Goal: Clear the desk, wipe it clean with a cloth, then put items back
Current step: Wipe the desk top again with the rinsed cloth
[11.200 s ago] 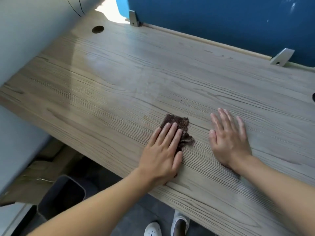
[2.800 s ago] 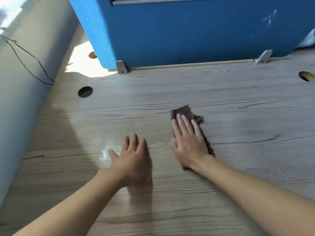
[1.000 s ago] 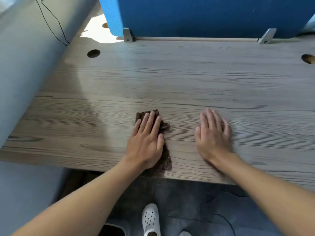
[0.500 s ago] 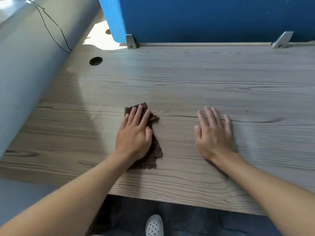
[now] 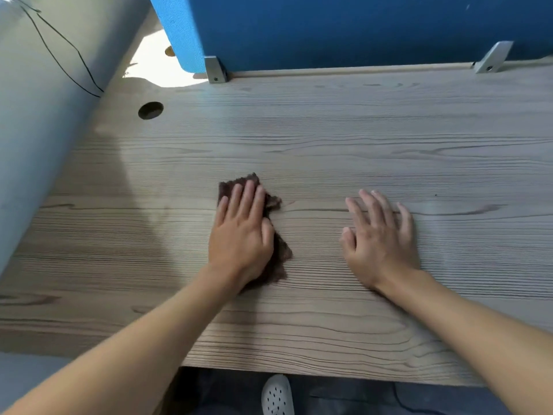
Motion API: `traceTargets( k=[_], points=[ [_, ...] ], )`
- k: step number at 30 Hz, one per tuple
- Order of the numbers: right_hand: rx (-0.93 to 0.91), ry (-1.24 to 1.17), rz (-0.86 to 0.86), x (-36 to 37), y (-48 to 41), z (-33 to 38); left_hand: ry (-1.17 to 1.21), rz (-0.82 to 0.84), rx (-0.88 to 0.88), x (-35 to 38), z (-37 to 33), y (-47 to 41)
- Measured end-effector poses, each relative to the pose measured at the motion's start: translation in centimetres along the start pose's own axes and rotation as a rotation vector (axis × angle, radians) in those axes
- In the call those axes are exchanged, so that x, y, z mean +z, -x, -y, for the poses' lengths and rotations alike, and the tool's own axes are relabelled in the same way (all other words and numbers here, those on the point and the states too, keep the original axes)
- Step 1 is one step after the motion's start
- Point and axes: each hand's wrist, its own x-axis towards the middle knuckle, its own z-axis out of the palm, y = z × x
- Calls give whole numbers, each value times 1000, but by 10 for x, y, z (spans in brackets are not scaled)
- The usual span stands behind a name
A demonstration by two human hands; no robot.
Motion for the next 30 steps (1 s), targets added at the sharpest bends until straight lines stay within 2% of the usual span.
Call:
traceTargets(
  k=[4,6,8,10,12,14,17,19,20,22,25,26,27,28,30],
  points=[
    [62,-59,60,-14,-56,1,9,79,467,-3,-13,54],
    [104,-39,78,-6,-71,4,16,101,568,-3,7,27],
    [105,-30,60,1,-70,6,16,44,423,1,26,-21],
    [99,-32,48,1,-66,6,3,-1,162,-1,40,-66],
    [112,-20,38,-2,-68,5,-5,-8,11,2,35,-77],
    [104,0,45,-1,-70,6,-8,-15,95,3,18,-55],
    [108,9,33,2,-68,7,-7,51,438,0,-2,0],
    [112,17,36,1,-69,7,9,103,600,-3,5,-3],
    [115,16,42,0,-70,7,4,114,628,-2,12,-18],
    [118,6,48,1,-71,7,12,67,527,1,24,-64],
    [118,2,39,0,-68,7,-4,37,149,-1,37,-129],
    [117,7,38,0,-68,7,-4,34,78,1,31,-133],
    [109,9,47,0,-69,7,-5,18,57,2,22,-128],
    [104,5,51,0,-69,8,-8,4,108,2,10,-112],
    [114,-13,27,-2,-69,8,-2,15,349,3,-13,-65]
  ],
)
